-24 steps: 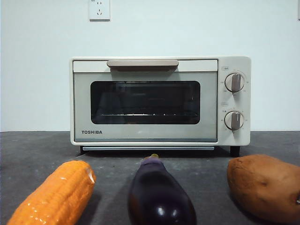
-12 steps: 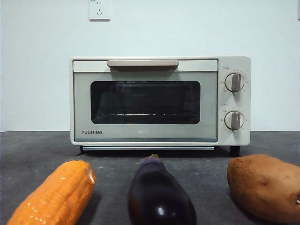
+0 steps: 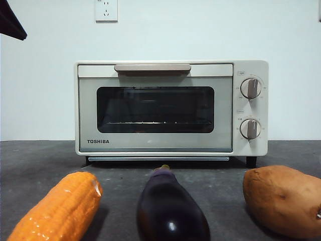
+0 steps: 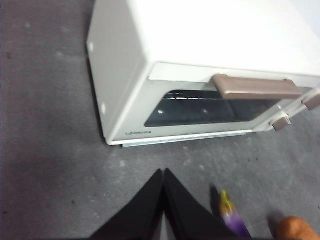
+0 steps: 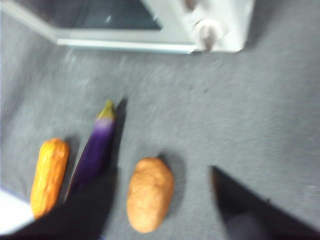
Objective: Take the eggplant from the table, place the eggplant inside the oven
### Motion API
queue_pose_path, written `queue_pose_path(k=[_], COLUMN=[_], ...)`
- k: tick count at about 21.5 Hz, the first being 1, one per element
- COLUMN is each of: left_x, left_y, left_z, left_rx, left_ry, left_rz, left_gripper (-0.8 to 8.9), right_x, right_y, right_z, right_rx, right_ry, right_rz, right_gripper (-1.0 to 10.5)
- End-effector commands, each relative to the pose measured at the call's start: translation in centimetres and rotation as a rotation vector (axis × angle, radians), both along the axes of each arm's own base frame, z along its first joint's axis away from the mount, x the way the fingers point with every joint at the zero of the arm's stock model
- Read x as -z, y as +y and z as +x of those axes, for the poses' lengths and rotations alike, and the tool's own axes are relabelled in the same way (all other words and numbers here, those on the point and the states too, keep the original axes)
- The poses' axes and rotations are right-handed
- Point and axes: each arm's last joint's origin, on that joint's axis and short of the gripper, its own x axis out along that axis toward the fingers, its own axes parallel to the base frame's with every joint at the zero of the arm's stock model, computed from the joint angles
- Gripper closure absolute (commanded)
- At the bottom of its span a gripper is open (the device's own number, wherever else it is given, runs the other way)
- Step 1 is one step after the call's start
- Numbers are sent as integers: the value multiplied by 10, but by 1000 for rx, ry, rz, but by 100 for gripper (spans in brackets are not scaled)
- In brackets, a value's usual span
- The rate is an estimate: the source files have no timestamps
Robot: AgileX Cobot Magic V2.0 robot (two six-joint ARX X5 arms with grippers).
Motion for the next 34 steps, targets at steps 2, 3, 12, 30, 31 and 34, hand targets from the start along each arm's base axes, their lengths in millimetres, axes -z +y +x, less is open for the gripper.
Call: queue_pose_path(k=[2, 3, 12, 30, 31, 34], left_x=[-6, -6, -6, -6, -6, -6], left_y=[-5, -6, -8, -8, -8, -8], left_z=[2, 2, 1, 1, 1, 1], left_rx=[34, 38, 50, 51, 51, 51], left_ry=[-25, -25, -25, -22, -22, -23], left_rz=[5, 5, 5, 8, 8, 9], left_gripper=[808, 808, 808, 808, 808, 807], right_x=[-3, -3, 29, 131, 135, 139], right_y=[17, 24, 120, 241, 242, 245], right_z=[10, 13, 23, 38, 38, 40], right_rx=[-77, -98, -227, -254, -260, -267], right_ry=[7, 10, 127, 257, 267, 267], right_rz=[67, 88, -69, -390, -388, -381], right_gripper=[535, 535, 539, 549, 549, 551])
